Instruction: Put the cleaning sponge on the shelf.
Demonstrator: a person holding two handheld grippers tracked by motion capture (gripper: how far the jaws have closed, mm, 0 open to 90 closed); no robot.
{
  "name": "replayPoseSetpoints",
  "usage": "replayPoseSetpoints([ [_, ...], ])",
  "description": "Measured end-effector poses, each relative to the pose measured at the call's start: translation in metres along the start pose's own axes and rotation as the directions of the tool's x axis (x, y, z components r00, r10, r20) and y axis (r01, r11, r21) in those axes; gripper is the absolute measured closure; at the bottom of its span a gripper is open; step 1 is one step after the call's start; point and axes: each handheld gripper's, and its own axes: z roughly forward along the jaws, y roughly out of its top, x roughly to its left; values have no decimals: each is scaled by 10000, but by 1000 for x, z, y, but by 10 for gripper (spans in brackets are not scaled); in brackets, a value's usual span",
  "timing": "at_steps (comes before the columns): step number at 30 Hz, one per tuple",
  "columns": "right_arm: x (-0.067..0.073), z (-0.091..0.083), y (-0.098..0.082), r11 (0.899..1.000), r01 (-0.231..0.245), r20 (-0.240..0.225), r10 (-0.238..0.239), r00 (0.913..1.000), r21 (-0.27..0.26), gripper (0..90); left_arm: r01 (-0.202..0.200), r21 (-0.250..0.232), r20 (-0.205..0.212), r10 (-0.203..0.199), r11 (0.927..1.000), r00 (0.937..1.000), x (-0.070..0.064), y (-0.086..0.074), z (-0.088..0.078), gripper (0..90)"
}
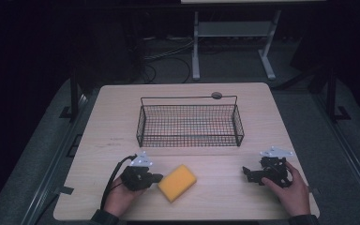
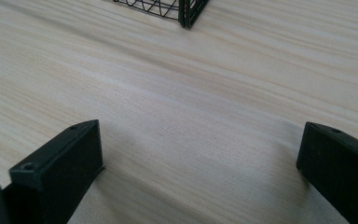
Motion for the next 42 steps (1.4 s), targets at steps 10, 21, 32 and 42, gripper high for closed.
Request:
replayPoseSetpoints([
  [10, 0, 0, 0, 10000, -18, -1, 18, 10000, 8, 0, -15, 85, 142, 14, 10000, 9999, -11, -4, 0, 897],
  [21, 0, 0, 0, 10000, -17, -2, 17, 10000, 5, 0, -110, -370, -90, 106, 9993, 9999, -11, 13, -10, 894],
  [32, 0, 0, 0, 10000, -13, -1, 13, 10000, 3, 0, 19, -97, -427, -23, 10000, 9991, -23, 34, -4, 328],
  [42, 0, 0, 0, 10000, 2, 0, -2, 10000, 1, 0, -52, 373, -745, 80, 9993, 9972, -34, 45, 8, 124],
])
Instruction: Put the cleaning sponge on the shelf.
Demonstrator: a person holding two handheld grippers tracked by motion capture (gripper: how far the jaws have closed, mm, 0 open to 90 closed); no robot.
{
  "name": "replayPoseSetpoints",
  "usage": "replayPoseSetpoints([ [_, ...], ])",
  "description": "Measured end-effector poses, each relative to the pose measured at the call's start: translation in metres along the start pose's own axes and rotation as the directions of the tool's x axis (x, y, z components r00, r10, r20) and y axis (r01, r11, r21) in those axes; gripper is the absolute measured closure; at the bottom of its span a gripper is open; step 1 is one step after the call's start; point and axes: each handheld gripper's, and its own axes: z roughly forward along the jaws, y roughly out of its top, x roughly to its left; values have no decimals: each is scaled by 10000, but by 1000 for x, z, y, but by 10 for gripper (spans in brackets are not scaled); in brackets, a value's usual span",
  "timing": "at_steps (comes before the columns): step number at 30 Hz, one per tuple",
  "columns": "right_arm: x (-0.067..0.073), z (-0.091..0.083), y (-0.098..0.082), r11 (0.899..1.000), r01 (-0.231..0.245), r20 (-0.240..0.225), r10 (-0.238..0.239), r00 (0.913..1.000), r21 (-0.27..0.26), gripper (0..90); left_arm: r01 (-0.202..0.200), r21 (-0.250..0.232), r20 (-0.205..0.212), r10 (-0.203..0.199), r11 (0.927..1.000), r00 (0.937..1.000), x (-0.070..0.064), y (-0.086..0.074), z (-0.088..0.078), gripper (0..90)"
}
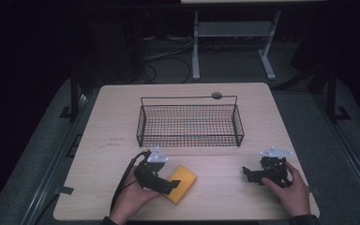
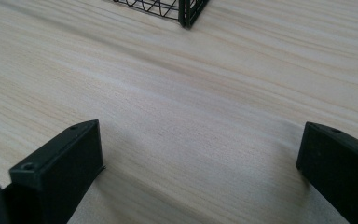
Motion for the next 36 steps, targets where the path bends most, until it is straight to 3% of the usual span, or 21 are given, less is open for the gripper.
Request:
replayPoseSetpoints([
  [4, 0, 0, 0, 10000, 2, 1, -2, 10000, -1, 0, -155, 78, 156, 154, 9998, 9998, -7, 3, 7, 125],
  [9, 0, 0, 0, 10000, 2, 0, -2, 10000, 1, 0, -258, 207, 30, 257, 9995, 9997, -11, 6, 16, 126],
  [25, 0, 0, 0, 10000, 1, -2, -1, 10000, 1, 0, -346, 673, -275, 365, 9971, 9990, -16, 8, 36, 126],
  [36, 0, 0, 0, 10000, 0, -1, 0, 10000, 0, 0, -361, 1075, -221, 387, 9936, 9990, -18, 5, 50, 127],
])
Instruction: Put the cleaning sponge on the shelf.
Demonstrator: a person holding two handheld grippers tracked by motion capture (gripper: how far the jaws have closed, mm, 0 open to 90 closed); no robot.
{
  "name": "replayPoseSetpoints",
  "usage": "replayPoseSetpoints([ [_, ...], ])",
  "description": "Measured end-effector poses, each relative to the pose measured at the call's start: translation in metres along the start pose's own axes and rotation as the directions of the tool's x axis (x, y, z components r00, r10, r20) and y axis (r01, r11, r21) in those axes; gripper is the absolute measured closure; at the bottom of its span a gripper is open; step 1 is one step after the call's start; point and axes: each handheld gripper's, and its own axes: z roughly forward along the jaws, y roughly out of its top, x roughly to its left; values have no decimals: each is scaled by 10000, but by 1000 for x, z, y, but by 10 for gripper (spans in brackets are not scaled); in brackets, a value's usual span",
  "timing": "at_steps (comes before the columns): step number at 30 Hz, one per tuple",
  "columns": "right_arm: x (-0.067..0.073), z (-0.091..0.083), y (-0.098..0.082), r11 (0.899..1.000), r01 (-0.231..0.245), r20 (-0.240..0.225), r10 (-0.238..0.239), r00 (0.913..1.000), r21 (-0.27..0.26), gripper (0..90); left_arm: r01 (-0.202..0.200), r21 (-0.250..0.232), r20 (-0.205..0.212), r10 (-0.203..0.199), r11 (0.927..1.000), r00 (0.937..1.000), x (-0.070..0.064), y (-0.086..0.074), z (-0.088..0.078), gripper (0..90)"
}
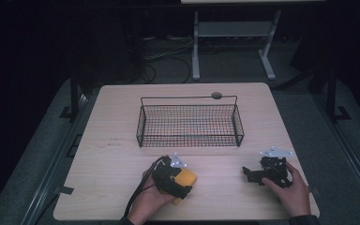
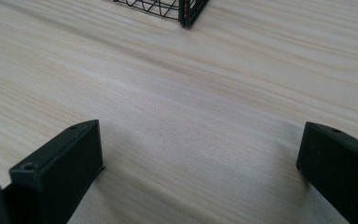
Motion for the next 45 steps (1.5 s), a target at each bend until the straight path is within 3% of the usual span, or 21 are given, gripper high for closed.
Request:
replayPoseSetpoints([
  [11, 0, 0, 0, 10000, 2, 0, -2, 10000, 2, 0, -74, 383, -33, 75, 9992, 10000, 0, -1, 5, 127],
  [32, 0, 0, 0, 10000, 14, -2, -14, 10000, -1, 0, -166, 359, 241, 158, 9992, 9996, 5, -3, 3, 192],
  [45, 0, 0, 0, 10000, -46, 9, 46, 10000, 22, 0, -523, 339, 649, 500, 9981, 9966, 9, 2, -7, 207],
])
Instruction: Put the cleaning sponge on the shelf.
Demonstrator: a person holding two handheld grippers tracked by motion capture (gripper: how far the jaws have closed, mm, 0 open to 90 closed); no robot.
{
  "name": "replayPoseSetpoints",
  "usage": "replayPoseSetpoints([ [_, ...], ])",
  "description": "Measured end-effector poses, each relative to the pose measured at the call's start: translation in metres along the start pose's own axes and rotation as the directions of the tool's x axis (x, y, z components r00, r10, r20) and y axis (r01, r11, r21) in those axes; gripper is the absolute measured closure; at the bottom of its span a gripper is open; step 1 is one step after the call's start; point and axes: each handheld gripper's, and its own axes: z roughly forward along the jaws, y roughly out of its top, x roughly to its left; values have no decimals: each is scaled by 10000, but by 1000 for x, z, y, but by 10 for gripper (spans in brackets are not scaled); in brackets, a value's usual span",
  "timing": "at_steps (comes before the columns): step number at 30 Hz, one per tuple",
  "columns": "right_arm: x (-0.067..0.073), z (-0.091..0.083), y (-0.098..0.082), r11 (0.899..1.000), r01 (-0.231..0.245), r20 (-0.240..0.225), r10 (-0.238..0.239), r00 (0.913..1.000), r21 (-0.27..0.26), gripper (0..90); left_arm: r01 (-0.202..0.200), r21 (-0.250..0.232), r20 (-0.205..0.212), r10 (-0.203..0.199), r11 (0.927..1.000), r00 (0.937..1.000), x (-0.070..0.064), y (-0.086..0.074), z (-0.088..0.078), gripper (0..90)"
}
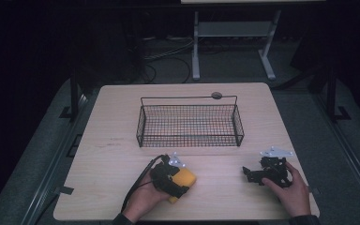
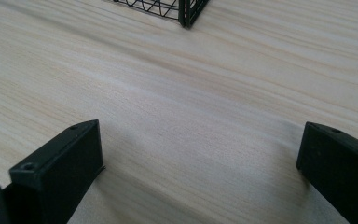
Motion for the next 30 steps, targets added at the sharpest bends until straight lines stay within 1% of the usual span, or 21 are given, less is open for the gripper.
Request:
replayPoseSetpoints([
  [3, 0, 0, 0, 10000, -6, 0, 6, 10000, 3, 0, -154, -10, 99, 154, 9999, 9998, 2, 3, -5, 207],
  [5, 0, 0, 0, 10000, 4, -3, -4, 10000, 1, 0, -163, -165, 193, 166, 9997, 9997, 4, 6, -9, 207],
  [8, 0, 0, 0, 10000, 14, -11, -14, 10000, -2, 0, -286, -251, 152, 290, 9993, 9995, 6, 9, -16, 207],
  [10, 0, 0, 0, 10000, 13, -12, -13, 10000, -2, 0, -285, -354, 226, 293, 9990, 9993, 9, 12, -20, 208],
  [14, 0, 0, 0, 10000, 14, -12, -14, 10000, -2, 0, -347, -416, 239, 357, 9985, 9991, 13, 15, -26, 209],
  [16, 0, 0, 0, 10000, 16, -9, -16, 10000, -3, 0, -287, -485, 285, 301, 9984, 9991, 15, 17, -28, 209],
  [18, 0, 0, 0, 10000, 15, -9, -15, 10000, -5, 0, -379, -451, 261, 391, 9983, 9989, 16, 19, -30, 210],
  [19, 0, 0, 0, 10000, 18, -9, -18, 10000, -3, 0, -349, -508, 289, 364, 9981, 9989, 16, 21, -31, 210],
  [20, 0, 0, 0, 10000, 13, -11, -13, 10000, -4, 0, -431, -459, 322, 446, 9980, 9985, 17, 23, -32, 210],
  [22, 0, 0, 0, 10000, 16, -10, -16, 10000, -5, 0, -418, -548, 327, 436, 9976, 9985, 18, 25, -34, 210],
  [24, 0, 0, 0, 10000, 14, -9, -14, 10000, -4, 0, -562, -434, 286, 575, 9975, 9979, 18, 29, -37, 210],
  [25, 0, 0, 0, 10000, 19, -10, -19, 10000, -2, 0, -533, -500, 270, 547, 9973, 9981, 18, 30, -38, 210],
  [26, 0, 0, 0, 10000, 17, -9, -17, 10000, -4, 0, -642, -448, 280, 655, 9969, 9975, 19, 32, -40, 210],
  [28, 0, 0, 0, 10000, 15, -9, -15, 10000, -4, 0, -701, -466, 290, 715, 9965, 9970, 20, 35, -42, 210],
  [29, 0, 0, 0, 10000, 13, -10, -13, 10000, -2, 0, -616, -526, 265, 630, 9967, 9977, 20, 36, -43, 210],
  [30, 0, 0, 0, 10000, 15, -10, -15, 10000, -5, 0, -704, -480, 247, 717, 9964, 9971, 21, 37, -44, 210],
])
